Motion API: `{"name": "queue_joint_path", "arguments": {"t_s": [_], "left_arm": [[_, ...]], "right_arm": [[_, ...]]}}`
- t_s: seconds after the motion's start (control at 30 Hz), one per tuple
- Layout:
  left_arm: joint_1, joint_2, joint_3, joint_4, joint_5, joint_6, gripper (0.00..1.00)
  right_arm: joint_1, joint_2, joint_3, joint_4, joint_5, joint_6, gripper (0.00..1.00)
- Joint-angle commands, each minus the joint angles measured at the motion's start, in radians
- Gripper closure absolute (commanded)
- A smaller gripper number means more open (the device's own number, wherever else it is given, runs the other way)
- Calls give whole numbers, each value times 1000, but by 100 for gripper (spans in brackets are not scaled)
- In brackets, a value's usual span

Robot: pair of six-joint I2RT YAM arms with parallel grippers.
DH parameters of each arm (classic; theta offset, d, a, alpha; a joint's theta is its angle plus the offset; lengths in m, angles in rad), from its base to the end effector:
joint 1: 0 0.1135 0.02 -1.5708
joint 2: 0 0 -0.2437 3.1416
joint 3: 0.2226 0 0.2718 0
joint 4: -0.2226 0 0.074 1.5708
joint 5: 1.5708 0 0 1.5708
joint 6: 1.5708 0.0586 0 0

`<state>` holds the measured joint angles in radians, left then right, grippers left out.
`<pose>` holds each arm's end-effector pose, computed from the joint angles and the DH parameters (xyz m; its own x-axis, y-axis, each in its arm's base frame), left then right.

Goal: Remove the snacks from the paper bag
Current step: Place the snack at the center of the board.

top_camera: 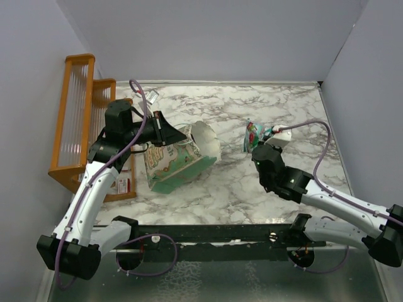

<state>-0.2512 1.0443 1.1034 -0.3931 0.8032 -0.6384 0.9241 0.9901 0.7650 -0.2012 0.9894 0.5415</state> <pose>0.2481 -0.1072 0.3622 -0.7503 -0.2347 -0.6181 0.4782 0.4530 -0.7524 0.1926 0.1738 0.2727 -0.2031 0.2008 -0.9584 0.1457 0.9741 0.1732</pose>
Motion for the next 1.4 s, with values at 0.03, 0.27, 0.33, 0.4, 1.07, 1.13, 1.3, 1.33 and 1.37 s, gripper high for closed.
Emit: {"name": "queue_joint_path", "arguments": {"t_s": [0.03, 0.27, 0.33, 0.4, 1.07, 1.13, 1.3, 1.33, 1.37], "left_arm": [[-6, -12, 46, -42, -28, 54, 100], [-6, -10, 46, -35, -22, 50, 100], [-5, -13, 45, -37, -26, 47, 100], [-5, -15, 46, -40, -29, 44, 100], [-5, -30, 41, -56, -41, 37, 100], [-5, -33, 37, -53, -42, 32, 100], [-5, -44, 31, -50, -49, 20, 100], [-6, -45, 30, -53, -47, 18, 100], [-6, -47, 29, -55, -47, 16, 100]], "right_arm": [[-154, 41, -40, -143, -20, 324, 99], [-500, 115, -32, 8, -296, 337, 99], [-612, 135, -29, 55, -389, 382, 99], [-723, 168, -20, 80, -478, 446, 99], [-1191, 683, 144, 560, -933, 612, 91], [-1195, 711, 116, 586, -968, 603, 76], [-1210, 627, -100, 694, -995, 601, 52], [-1214, 590, -132, 686, -992, 589, 49], [-1215, 550, -157, 665, -985, 569, 48]]}}
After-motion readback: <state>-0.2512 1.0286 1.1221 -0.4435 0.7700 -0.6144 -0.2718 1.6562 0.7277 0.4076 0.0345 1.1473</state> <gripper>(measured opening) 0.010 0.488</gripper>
